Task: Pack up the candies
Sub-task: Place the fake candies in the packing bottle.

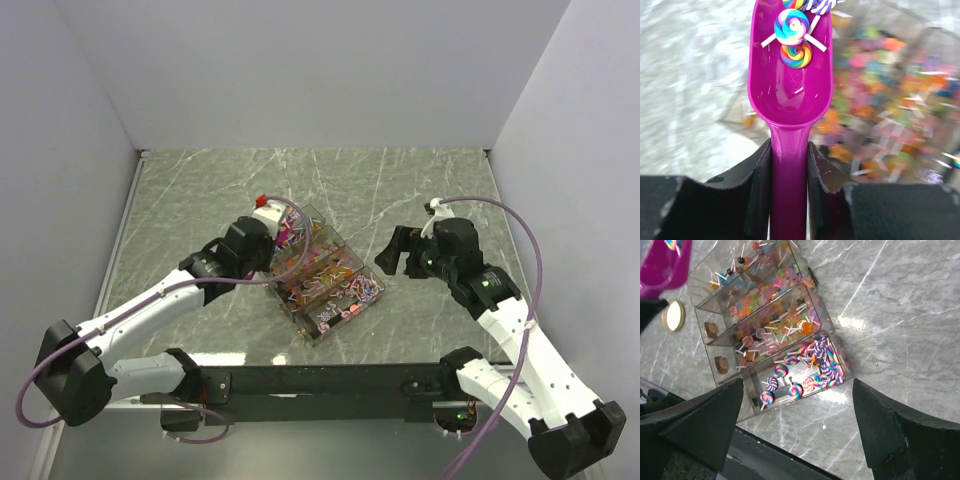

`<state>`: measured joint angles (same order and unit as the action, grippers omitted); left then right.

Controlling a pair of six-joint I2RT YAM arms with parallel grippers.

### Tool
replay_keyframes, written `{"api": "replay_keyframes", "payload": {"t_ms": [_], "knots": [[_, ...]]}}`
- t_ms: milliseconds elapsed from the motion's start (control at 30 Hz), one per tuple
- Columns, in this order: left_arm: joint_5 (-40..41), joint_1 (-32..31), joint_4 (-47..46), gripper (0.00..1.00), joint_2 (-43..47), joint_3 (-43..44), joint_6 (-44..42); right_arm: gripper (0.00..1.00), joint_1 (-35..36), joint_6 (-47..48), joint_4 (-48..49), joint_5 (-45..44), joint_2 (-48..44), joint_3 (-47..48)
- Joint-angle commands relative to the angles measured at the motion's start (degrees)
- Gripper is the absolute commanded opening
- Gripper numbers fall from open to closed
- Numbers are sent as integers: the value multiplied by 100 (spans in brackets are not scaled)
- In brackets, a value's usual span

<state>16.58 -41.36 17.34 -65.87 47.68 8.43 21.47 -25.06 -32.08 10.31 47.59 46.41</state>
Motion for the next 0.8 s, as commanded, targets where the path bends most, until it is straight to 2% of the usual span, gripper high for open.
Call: {"api": "replay_keyframes", "payload": {"t_ms": [0, 333, 767], "knots": [[328, 339, 216, 1, -84, 312, -368, 95, -29, 80, 325, 147, -127, -45], [504, 1490, 629, 1, -646, 707, -1184, 96, -29, 396, 333, 173, -409, -141], [891, 1561, 1219, 1, -1200, 1138, -1853, 96, -20, 528, 378, 77, -672, -247]]}}
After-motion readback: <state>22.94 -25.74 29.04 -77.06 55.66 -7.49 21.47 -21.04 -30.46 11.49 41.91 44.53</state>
